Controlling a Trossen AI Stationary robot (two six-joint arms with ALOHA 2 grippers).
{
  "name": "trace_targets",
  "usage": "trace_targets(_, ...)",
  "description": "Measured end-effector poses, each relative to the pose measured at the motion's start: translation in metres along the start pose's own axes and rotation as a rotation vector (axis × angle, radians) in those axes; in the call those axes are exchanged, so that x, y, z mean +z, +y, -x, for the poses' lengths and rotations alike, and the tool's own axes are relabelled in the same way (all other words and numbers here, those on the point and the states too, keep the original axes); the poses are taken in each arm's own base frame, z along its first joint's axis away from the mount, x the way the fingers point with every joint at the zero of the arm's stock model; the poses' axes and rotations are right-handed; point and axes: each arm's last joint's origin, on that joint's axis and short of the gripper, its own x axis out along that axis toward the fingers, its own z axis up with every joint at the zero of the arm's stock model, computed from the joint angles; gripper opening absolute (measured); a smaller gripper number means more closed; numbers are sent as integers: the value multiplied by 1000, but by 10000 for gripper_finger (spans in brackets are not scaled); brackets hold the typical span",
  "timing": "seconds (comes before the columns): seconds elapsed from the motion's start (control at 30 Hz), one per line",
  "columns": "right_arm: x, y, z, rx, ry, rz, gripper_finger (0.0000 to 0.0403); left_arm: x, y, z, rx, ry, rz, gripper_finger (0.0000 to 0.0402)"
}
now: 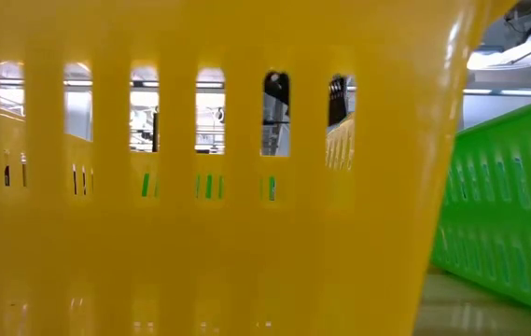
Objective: Stack baskets on shelf by color
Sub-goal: Stack the left black basket on top of the other black basket on the shelf
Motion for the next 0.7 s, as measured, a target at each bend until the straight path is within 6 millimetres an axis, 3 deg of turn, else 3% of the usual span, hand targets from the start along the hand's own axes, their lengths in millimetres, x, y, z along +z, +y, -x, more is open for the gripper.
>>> trace_targets(0.7, 0, 0, 0, 0, -1, 18, 1, -10, 4, -32, 72, 8, 110, 0)
